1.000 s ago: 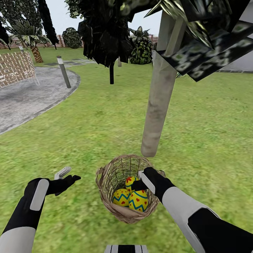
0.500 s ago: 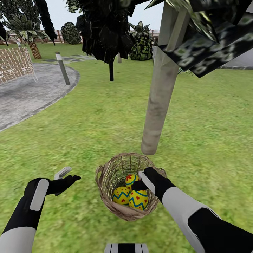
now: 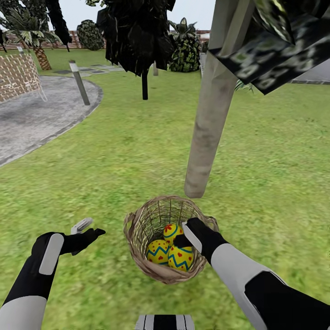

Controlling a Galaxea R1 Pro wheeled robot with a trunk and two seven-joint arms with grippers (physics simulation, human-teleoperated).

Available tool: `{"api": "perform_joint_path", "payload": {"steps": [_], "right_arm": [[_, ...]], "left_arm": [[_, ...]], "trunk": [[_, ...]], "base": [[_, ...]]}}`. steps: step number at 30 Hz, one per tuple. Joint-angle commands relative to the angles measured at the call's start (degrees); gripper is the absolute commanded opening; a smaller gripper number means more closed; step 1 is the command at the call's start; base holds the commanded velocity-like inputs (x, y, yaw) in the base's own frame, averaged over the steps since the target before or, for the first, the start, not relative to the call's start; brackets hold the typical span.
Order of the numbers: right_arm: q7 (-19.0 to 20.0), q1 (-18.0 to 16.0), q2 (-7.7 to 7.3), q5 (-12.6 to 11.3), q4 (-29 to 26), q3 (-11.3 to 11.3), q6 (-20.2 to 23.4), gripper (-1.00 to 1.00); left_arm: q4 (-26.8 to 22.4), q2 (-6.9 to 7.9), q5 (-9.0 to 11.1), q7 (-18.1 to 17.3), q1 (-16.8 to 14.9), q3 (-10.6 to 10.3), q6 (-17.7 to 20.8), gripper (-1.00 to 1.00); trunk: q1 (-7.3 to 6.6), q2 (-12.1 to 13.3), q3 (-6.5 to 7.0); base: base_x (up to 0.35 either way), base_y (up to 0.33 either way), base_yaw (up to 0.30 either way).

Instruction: Take the three Easter eggs out of the wicker basket on the lawn in the garden, then place them on the lawn next to a single tree (choose any tree) so that all three eggs are next to the same tree and none are left in the basket.

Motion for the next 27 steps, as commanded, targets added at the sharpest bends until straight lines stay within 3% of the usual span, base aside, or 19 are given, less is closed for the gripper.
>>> {"api": "perform_joint_path", "payload": {"steps": [1, 7, 11, 14, 16, 21, 27], "right_arm": [[-0.4, 0.0, -0.03, -0.6, -0.1, 0.4, 0.2, 1.00], [-0.3, 0.0, -0.06, -0.6, -0.3, 0.4, 0.1, 1.00], [1.0, -0.2, 0.05, -0.8, -1.4, 0.3, 0.4, 1.00], [1.6, -0.8, 0.05, -1.5, -1.6, 0.3, 0.5, 1.00], [1.9, -1.0, 0.05, -2.2, -1.7, 0.3, 0.9, 1.00], [0.8, -1.3, -0.01, -3.8, -1.8, 0.4, 2.5, 1.00], [-1.1, -2.1, -0.02, -5.7, -1.2, 0.4, 4.4, 1.00]], "left_arm": [[0.0, 0.00, 0.6, 0.5, 0.0, 0.0, 0.2, 1.00], [0.0, -0.01, 0.6, 0.5, -0.1, 0.0, 0.2, 1.00], [-1.3, 1.29, 1.8, 0.2, -0.1, 1.3, 0.0, 1.00], [-2.3, 2.26, 0.9, 0.2, 0.1, 2.3, 0.3, 1.00], [-2.9, 2.91, 1.4, 0.2, 0.1, 2.9, 0.4, 1.00], [-4.5, 4.53, 2.9, 0.2, 0.2, 4.4, 0.4, 1.00], [-6.5, 6.47, 4.7, 0.2, 0.2, 4.4, 0.4, 1.00]], "trunk": [[0.01, 0.0, -0.27], [0.09, -0.1, -0.94], [0.09, -0.1, -0.93], [0.09, -0.1, -0.93], [0.09, -0.1, -0.93], [0.09, -0.1, -0.93], [0.09, -0.1, -0.93]], "base": [[0.000, 0.000, 0.000], [0.000, 0.000, 0.000], [0.000, 0.000, 0.000], [0.000, 0.000, 0.000], [0.000, 0.000, 0.000], [0.000, 0.000, 0.000], [0.000, 0.000, 0.000]]}}
